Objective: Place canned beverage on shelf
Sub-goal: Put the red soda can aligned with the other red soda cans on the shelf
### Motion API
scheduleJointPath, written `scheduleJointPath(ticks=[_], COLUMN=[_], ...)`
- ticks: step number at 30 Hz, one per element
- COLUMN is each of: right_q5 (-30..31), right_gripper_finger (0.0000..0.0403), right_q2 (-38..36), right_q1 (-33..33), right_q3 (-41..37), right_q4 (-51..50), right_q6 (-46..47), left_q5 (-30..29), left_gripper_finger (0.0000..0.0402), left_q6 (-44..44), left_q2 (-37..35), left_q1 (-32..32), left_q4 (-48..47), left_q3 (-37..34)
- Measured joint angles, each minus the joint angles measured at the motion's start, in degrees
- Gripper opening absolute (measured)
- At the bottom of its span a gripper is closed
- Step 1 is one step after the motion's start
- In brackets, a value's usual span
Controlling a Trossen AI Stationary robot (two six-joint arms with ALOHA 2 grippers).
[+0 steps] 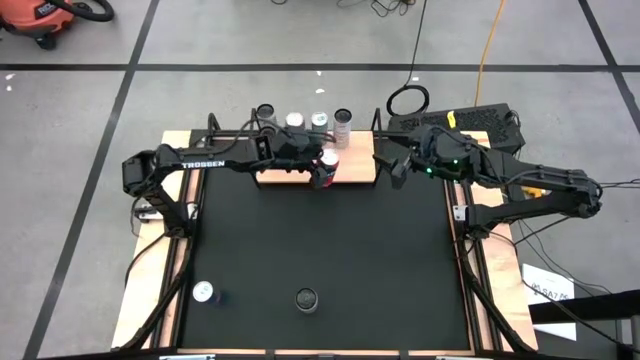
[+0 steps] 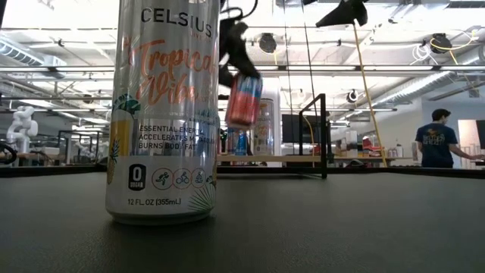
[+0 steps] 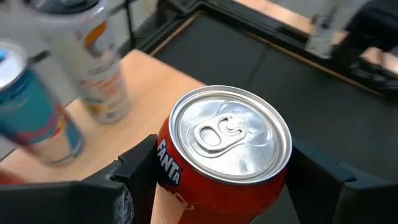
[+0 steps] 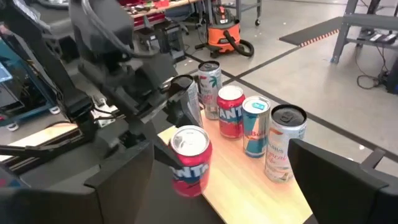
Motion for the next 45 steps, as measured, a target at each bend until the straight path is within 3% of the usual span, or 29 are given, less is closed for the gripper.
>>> scheduleJointPath(ticks=[13, 20, 27, 45], right_q5=[0.02, -0.13, -0.13, -0.17], right_gripper_finger=[0.0357, 0.0357, 0.0357, 0.0357], right_q2=[0.57, 1.17, 1.36, 1.36], right_q1=[0.00, 0.00, 0.00, 0.00], right_q3=[-0.02, -0.02, -0.07, -0.07], right_q4=[-1.26, -1.31, -1.26, -1.27], right_q6=[0.47, -0.24, -0.34, -0.35], left_q5=[-7.82, -8.56, -8.76, -9.20], left_gripper_finger=[0.0264, 0.0266, 0.0308, 0.0307], left_q6=[-0.18, -0.14, -0.11, -0.18], left_q2=[-0.08, -0.06, -0.06, 0.63], left_q1=[1.17, 3.05, 3.81, 4.55], left_q4=[14.96, 14.95, 13.90, 11.32], left_q3=[-10.76, -11.03, -11.03, -10.99])
